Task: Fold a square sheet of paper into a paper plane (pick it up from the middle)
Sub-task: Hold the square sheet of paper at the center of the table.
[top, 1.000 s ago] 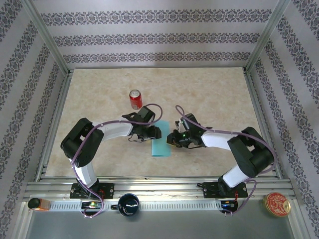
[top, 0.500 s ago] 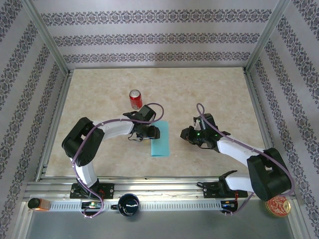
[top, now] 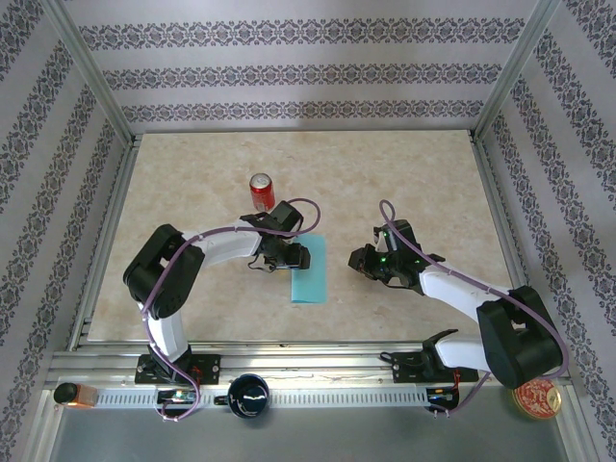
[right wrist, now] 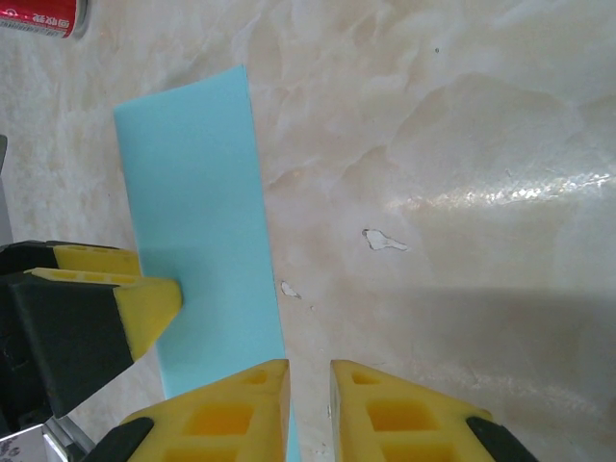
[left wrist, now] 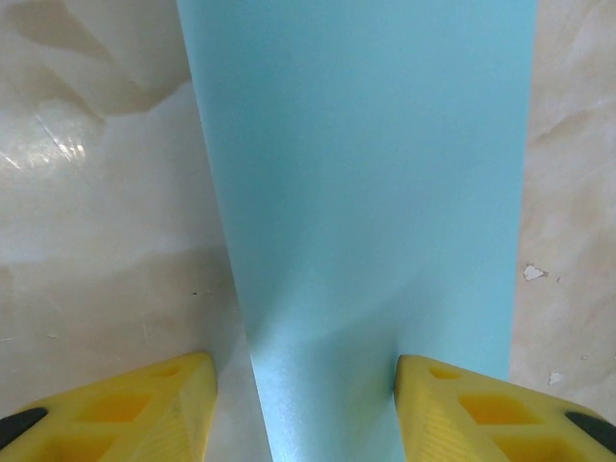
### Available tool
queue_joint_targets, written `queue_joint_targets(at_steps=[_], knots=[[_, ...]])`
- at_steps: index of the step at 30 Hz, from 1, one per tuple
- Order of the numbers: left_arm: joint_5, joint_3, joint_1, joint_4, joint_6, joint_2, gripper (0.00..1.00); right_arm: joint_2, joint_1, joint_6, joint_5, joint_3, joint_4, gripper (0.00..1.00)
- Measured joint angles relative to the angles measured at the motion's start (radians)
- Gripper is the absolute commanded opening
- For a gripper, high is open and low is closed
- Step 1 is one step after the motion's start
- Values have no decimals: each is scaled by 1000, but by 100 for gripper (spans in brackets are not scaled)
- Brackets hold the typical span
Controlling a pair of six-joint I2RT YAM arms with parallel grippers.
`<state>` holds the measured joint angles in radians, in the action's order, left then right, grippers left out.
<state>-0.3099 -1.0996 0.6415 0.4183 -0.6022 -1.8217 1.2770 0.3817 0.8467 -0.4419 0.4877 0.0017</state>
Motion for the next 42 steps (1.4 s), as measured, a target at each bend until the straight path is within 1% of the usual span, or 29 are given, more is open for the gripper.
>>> queue_joint_targets(at_steps=[13, 24, 26, 34, 36, 42], knots=[[2, -36, 0, 47, 35, -21, 52, 16, 0, 0, -11, 0, 2, 21], [7, -40, 0, 53, 42, -24, 52, 16, 0, 0, -11, 0, 2, 21], [7, -40, 0, 53, 43, -24, 51, 16, 0, 0, -11, 0, 2, 21], [8, -42, 0, 58, 51, -25, 51, 17, 0, 0, -11, 0, 2, 22], [9, -47, 0, 63, 53, -27, 49, 20, 0, 0, -12, 0, 3, 22], [15, -58, 0, 76, 57, -35, 51, 26, 0, 0, -18, 0, 3, 22]])
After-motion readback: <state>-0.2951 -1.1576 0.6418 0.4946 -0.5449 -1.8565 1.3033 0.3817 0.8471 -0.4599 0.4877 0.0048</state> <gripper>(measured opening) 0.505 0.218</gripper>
